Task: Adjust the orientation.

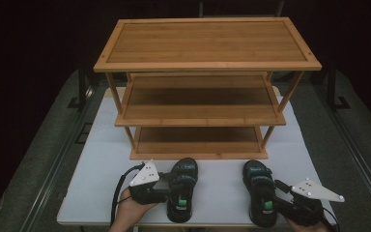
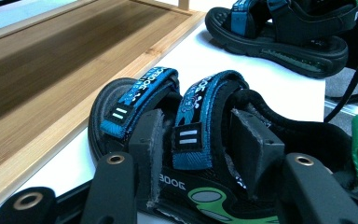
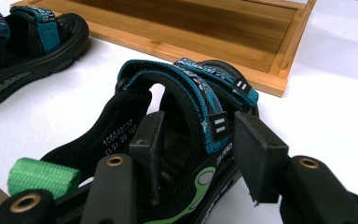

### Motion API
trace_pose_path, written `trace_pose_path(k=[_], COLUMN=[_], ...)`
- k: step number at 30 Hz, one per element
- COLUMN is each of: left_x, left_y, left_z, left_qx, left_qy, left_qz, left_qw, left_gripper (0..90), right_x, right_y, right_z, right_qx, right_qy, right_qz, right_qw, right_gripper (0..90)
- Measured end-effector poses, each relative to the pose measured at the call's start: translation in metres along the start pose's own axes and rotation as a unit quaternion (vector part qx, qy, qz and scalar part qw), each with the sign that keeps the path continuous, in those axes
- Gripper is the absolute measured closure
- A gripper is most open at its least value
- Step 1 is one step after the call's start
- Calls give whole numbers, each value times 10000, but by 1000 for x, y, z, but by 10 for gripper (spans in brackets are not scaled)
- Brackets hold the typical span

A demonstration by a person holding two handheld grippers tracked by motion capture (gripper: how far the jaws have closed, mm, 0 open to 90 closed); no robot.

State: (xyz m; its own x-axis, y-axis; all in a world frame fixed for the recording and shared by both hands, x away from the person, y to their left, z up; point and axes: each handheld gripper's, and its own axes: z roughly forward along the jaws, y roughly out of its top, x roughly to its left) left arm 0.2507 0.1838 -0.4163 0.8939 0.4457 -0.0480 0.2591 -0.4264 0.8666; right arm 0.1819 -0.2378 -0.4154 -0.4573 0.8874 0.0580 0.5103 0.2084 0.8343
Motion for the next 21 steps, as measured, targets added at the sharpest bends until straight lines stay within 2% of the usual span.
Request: trace_pose_path(k=[10, 16, 21], left_x=[0, 0, -1], left_y=[1, 1, 2], left_z=[1, 2, 4], left_qx=[37, 50, 95], left_qy=[73, 130, 184], left_qz=[-51, -180, -266], left_qw=[10000, 9997, 9994], left_gripper=[578, 597, 606], right_x=[1, 1, 3], right_y=[-1, -1, -1], right_z=[2, 4, 6], right_qx=[-23, -34, -4], right_qy=[16, 39, -55], right_qz=[32, 60, 46], right_qw=[10000, 10000, 10000], right_gripper=[529, 525, 541])
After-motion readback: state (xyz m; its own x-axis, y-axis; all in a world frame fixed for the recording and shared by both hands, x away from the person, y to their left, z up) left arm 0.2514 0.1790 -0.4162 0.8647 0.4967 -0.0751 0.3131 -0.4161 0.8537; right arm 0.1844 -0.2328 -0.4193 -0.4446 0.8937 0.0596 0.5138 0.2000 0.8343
